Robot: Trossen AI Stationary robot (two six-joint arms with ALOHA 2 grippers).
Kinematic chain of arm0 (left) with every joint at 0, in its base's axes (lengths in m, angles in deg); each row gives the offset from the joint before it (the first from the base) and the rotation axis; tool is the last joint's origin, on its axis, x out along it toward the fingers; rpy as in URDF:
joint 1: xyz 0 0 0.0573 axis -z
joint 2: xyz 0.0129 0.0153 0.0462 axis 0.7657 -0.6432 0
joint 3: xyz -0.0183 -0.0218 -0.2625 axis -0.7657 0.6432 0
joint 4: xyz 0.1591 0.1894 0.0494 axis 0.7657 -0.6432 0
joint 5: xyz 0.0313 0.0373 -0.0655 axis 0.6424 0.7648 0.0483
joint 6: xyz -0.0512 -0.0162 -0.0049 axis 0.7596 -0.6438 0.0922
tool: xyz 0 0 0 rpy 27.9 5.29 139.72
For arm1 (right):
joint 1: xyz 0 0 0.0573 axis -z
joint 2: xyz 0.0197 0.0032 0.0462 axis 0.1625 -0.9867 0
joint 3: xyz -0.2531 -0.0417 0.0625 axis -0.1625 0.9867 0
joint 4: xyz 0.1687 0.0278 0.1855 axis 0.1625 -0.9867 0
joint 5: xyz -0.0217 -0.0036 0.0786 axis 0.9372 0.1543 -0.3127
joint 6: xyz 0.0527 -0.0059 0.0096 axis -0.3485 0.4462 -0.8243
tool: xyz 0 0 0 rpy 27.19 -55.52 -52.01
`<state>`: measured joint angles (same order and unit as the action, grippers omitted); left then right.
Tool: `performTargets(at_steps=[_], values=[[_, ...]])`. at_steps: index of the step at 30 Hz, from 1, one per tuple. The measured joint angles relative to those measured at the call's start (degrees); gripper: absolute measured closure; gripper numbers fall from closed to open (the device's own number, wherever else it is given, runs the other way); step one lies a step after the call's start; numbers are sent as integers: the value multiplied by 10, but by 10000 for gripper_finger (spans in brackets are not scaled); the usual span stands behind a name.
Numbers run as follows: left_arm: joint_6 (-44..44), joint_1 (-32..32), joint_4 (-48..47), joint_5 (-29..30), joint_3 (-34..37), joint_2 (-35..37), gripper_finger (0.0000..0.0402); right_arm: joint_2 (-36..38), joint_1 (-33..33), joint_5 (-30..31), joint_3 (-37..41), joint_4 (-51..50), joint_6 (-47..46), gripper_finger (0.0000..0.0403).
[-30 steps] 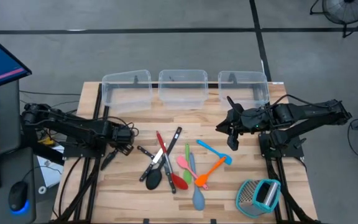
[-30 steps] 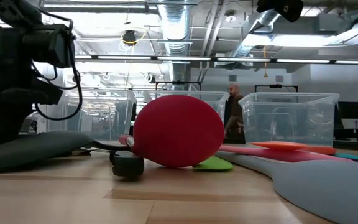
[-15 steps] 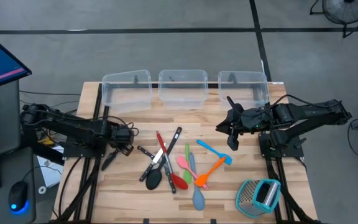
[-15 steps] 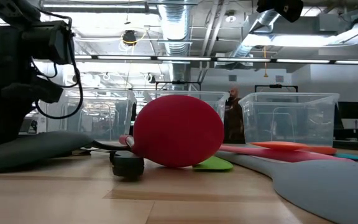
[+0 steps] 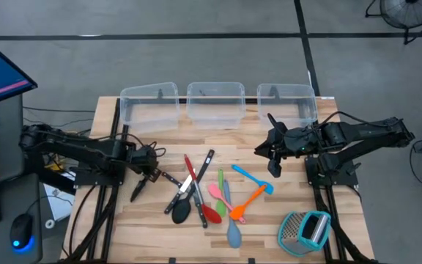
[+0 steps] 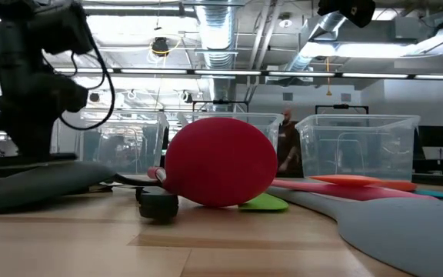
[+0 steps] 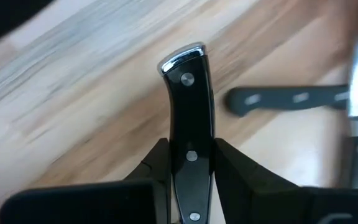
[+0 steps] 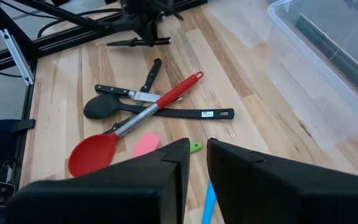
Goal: Pick & Place Kitchen Items
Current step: Put the black knife into the top left transparent bin
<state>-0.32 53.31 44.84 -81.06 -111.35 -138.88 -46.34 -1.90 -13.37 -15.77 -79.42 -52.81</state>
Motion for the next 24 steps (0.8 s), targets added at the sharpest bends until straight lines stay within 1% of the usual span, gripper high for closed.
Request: performTargets(at_steps=[10, 13, 18, 24], values=[[3, 0, 90, -11, -1, 84, 341, 0, 0, 0, 0, 0, 0, 349], [4, 0, 132, -11, -1, 108, 341, 0, 0, 0, 0, 0, 0, 349], [-6, 0, 259, -9, -2, 143, 341, 0, 0, 1, 0, 0, 0, 349], [-72, -11, 437, 20, -2, 165, 341, 0, 0, 1, 0, -1, 0, 349]])
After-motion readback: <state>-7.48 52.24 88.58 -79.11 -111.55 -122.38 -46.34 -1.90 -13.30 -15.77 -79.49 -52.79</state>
